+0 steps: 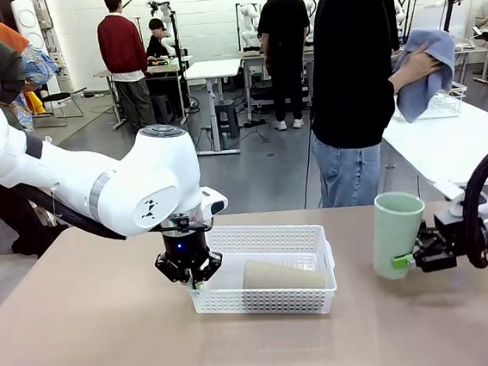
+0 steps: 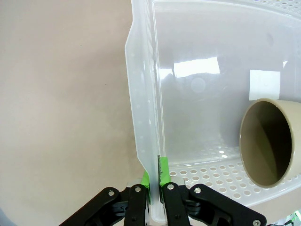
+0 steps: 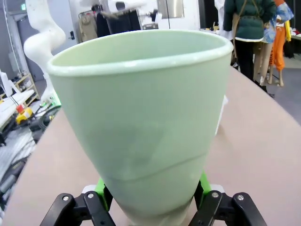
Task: Clean and organize the cups into the basket.
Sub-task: Pick up the Reusable plastic cup from the right side of the table and stack it inside the Organizing basket in the center of the table.
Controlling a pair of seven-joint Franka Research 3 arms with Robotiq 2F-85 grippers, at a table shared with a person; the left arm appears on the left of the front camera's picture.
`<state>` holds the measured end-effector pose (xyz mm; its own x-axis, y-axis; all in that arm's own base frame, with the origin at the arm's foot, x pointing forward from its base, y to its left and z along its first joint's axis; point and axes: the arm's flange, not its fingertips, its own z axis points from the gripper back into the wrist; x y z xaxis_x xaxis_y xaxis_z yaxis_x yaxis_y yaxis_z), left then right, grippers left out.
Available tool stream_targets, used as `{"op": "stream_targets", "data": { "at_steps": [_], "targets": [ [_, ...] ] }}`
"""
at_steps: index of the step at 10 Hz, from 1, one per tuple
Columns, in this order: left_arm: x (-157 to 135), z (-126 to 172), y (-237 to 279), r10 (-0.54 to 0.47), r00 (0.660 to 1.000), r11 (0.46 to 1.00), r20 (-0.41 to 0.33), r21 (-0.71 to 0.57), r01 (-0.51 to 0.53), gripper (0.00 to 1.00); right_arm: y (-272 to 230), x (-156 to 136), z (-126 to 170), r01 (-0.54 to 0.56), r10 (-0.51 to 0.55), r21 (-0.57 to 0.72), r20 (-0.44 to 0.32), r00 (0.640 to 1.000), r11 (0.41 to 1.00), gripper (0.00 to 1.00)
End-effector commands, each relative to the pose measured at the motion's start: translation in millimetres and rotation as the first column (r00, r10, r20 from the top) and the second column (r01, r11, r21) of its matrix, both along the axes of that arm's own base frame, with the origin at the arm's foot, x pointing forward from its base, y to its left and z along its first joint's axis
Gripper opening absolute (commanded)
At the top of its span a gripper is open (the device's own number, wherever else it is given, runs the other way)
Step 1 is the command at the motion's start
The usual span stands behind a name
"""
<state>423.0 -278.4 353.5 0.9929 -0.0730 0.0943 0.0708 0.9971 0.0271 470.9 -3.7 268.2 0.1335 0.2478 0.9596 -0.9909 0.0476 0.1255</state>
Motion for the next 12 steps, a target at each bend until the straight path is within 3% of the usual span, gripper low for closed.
{"op": "stream_targets", "data": {
  "at_steps": [1, 4, 6, 7, 11, 12],
  "targets": [
    [-2, -1, 2, -0.014, 1.000, 1.000, 0.006, 0.003, 0.014, 0.00, -2, -24, 70, 0.009, -0.009, -0.015, -0.009, 1.000, 1.000, 0.70],
    [-2, -1, 2, -0.014, 1.000, 1.000, 0.006, 0.003, 0.014, 0.00, 0, -29, 126, 0.059, -0.060, -0.026, -0.034, 0.998, 0.998, 0.70],
    [-2, -1, 2, -0.014, 1.000, 1.000, 0.006, 0.003, 0.014, 0.00, -6, -31, 116, 0.122, -0.126, -0.061, -0.063, 0.990, 0.991, 0.70],
    [-2, -1, 2, -0.014, 1.000, 1.000, 0.006, 0.003, 0.014, 0.00, -1, -26, 137, 0.062, -0.062, -0.012, -0.003, 0.998, 0.998, 0.70],
    [-2, -1, 2, -0.014, 1.000, 1.000, 0.006, 0.003, 0.014, 0.00, -1, -26, 137, 0.062, -0.062, -0.012, -0.003, 0.998, 0.998, 0.70],
    [-2, -1, 2, -0.014, 1.000, 1.000, 0.006, 0.003, 0.014, 0.00, -1, -27, 134, 0.076, -0.076, -0.021, -0.017, 0.997, 0.997, 0.80]
  ]
}}
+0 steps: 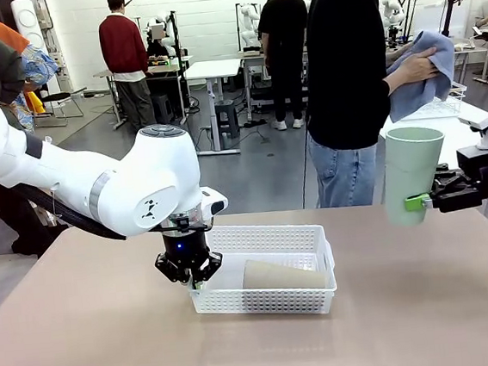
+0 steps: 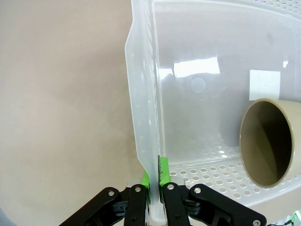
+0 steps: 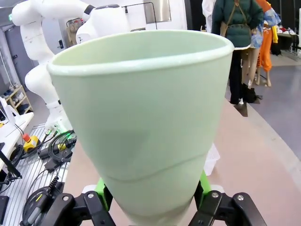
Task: Clean and organize the cups into the basket.
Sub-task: Pick up the Reusable plastic cup from the right side of the table and stack it inside the Organizing basket in the center of the table.
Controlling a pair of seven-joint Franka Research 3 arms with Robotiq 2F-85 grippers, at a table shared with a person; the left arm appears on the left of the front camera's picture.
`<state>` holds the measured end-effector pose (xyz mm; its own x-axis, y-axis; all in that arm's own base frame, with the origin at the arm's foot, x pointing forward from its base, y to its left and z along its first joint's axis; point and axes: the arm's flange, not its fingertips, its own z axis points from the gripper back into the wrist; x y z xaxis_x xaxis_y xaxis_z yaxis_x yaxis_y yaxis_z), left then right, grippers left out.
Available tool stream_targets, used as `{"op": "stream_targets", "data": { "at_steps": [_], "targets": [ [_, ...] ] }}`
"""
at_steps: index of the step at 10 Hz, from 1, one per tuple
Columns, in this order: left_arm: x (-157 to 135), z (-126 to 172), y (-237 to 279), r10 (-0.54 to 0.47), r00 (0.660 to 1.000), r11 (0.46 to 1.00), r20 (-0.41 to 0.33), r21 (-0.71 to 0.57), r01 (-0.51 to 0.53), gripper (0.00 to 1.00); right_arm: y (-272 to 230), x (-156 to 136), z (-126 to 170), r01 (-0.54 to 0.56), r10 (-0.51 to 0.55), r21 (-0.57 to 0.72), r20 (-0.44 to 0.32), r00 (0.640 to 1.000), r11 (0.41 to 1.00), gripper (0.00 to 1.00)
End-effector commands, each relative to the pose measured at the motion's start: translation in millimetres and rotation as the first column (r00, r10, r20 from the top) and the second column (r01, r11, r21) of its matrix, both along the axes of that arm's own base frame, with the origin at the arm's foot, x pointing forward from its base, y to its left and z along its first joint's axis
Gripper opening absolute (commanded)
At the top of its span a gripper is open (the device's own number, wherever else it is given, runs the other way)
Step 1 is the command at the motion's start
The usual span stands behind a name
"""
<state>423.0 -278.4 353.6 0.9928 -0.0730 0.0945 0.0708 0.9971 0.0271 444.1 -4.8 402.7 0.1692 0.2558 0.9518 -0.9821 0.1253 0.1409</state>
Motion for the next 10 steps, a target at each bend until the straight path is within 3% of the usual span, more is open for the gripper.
{"op": "stream_targets", "data": {
  "at_steps": [1, 2, 5, 8, 10],
  "targets": [
    [-2, -1, 2, -0.014, 1.000, 1.000, 0.006, 0.003, 0.014, 0.00, 16, -6, 20, -0.040, 0.048, -0.177, 0.037, 0.998, 0.983, 0.80],
    [-2, -1, 2, -0.014, 1.000, 1.000, 0.006, 0.003, 0.014, 0.00, 38, -3, 45, -0.060, 0.075, -0.333, 0.030, 0.997, 0.941, 0.80],
    [-2, -1, 2, -0.014, 1.000, 1.000, 0.006, 0.003, 0.014, 0.00, 103, 12, 97, -0.138, 0.145, -0.552, -0.031, 0.989, 0.822, 0.80],
    [-2, -1, 2, -0.014, 1.000, 1.000, 0.006, 0.003, 0.014, 0.00, 188, 34, 115, -0.301, 0.211, -0.760, -0.218, 0.953, 0.577, 0.80],
    [-2, -1, 2, -0.014, 1.000, 1.000, 0.006, 0.003, 0.014, 0.00, 244, 49, 111, -0.357, 0.256, -0.820, -0.265, 0.930, 0.447, 0.80]
  ]
}}
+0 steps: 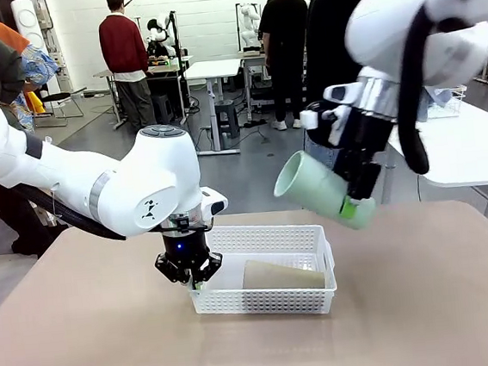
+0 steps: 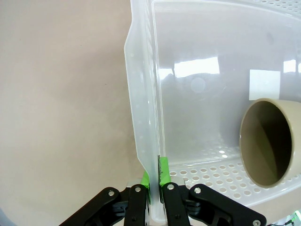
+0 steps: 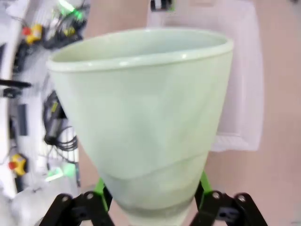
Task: Clean and organize the cups into the basket.
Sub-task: Pick up the Reusable plastic cup from the right side of the table and stack it inside the Organizing basket in the center of the table.
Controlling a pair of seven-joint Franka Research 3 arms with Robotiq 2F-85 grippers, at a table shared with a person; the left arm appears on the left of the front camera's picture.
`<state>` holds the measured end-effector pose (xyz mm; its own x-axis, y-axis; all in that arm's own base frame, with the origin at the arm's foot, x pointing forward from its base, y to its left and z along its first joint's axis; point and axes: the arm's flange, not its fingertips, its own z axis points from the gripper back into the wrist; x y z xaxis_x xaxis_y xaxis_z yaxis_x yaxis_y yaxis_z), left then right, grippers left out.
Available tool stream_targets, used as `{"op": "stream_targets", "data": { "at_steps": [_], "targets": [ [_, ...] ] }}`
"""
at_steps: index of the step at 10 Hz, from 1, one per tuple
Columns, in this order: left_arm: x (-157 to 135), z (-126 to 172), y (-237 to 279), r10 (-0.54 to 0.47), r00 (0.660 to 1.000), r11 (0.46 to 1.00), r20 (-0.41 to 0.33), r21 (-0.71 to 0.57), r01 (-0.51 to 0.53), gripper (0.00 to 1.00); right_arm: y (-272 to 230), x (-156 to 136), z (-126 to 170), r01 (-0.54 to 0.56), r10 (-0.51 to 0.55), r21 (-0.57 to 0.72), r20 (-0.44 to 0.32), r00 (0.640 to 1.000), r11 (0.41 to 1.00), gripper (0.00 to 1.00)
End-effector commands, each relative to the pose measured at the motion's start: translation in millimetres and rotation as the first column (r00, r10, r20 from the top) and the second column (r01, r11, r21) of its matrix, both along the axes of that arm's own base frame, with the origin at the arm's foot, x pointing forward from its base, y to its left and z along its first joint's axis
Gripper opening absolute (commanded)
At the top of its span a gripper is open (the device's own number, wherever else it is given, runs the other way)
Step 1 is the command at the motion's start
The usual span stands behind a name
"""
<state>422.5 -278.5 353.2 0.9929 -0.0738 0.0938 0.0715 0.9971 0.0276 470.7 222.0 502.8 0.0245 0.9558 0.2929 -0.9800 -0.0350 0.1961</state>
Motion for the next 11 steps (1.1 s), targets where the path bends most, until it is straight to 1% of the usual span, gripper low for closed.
{"op": "stream_targets", "data": {
  "at_steps": [1, 4, 8, 11],
  "targets": [
    [-2, 0, 3, -0.014, 1.000, 1.000, 0.007, 0.003, 0.014, 0.00, 36, 30, 5, -0.081, 0.078, -0.099, -0.033, 0.996, 0.992, 0.80],
    [-2, 0, 3, -0.014, 1.000, 1.000, 0.007, 0.003, 0.014, 0.00, 66, 50, -18, -0.097, 0.094, -0.158, -0.027, 0.995, 0.983, 0.80],
    [-2, 0, 3, -0.014, 1.000, 1.000, 0.007, 0.003, 0.014, 0.00, 79, 74, -59, -0.119, 0.119, -0.050, -0.015, 0.993, 0.992, 0.80],
    [-2, 0, 3, -0.014, 1.000, 1.000, 0.007, 0.003, 0.014, 0.00, 79, 82, -87, -0.122, 0.122, 0.007, -0.007, 0.992, 0.992, 0.80]
  ]
}}
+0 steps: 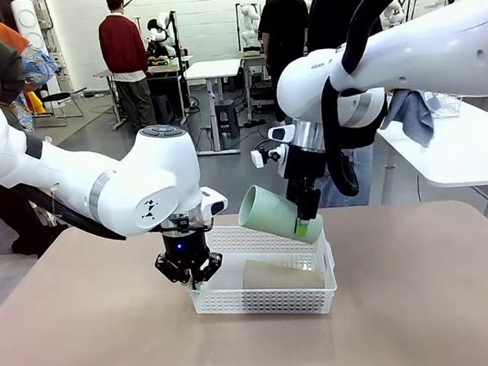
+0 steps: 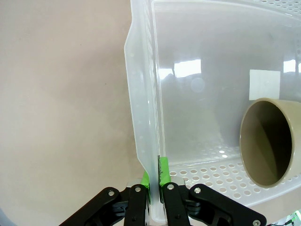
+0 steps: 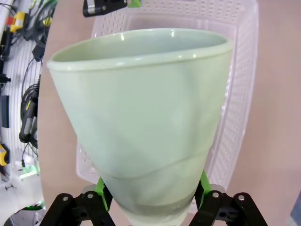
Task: Clean and organize the cups into the basket.
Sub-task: Pick up the Reusable plastic cup from the right side of the table and stack it inside the Organizing basket in the center of the table.
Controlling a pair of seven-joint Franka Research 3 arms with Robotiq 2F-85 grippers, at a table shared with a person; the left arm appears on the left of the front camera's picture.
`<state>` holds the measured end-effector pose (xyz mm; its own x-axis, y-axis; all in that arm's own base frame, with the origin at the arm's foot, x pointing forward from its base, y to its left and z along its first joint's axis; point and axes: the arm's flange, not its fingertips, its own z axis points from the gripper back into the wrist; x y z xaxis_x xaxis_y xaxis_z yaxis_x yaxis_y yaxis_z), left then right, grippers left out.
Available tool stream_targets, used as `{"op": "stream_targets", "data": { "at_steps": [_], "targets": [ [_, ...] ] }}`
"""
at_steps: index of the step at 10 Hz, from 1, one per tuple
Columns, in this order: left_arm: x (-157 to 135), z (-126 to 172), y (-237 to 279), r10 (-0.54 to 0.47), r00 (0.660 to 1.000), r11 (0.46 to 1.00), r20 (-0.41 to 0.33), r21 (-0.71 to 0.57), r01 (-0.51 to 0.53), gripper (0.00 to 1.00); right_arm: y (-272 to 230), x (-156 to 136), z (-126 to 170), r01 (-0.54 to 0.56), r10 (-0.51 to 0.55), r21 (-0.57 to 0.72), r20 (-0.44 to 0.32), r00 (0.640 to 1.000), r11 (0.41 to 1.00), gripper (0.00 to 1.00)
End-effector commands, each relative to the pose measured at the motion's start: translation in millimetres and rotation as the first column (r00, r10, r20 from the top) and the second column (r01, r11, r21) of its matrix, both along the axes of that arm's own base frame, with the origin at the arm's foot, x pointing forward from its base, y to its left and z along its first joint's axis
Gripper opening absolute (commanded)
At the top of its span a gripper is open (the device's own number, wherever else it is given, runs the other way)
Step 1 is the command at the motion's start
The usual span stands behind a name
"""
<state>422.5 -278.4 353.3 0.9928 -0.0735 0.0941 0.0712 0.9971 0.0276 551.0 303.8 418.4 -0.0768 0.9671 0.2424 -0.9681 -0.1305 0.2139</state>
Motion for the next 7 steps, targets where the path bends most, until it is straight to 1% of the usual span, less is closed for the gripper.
{"op": "stream_targets", "data": {
  "at_steps": [1, 3, 7],
  "targets": [
    [-2, 0, 2, -0.014, 1.000, 1.000, 0.006, 0.003, 0.014, 0.00, -5, 3, -9, -0.009, 0.008, 0.080, 0.018, 1.000, 0.997, 0.80],
    [-2, 0, 2, -0.014, 1.000, 1.000, 0.006, 0.003, 0.014, 0.00, -8, 3, -25, -0.002, -0.001, 0.094, 0.033, 0.999, 0.996, 0.80],
    [-2, 0, 2, -0.014, 1.000, 1.000, 0.006, 0.003, 0.014, 0.00, -11, -8, -48, -0.001, -0.003, 0.078, 0.050, 0.999, 0.997, 0.80]
  ]
}}
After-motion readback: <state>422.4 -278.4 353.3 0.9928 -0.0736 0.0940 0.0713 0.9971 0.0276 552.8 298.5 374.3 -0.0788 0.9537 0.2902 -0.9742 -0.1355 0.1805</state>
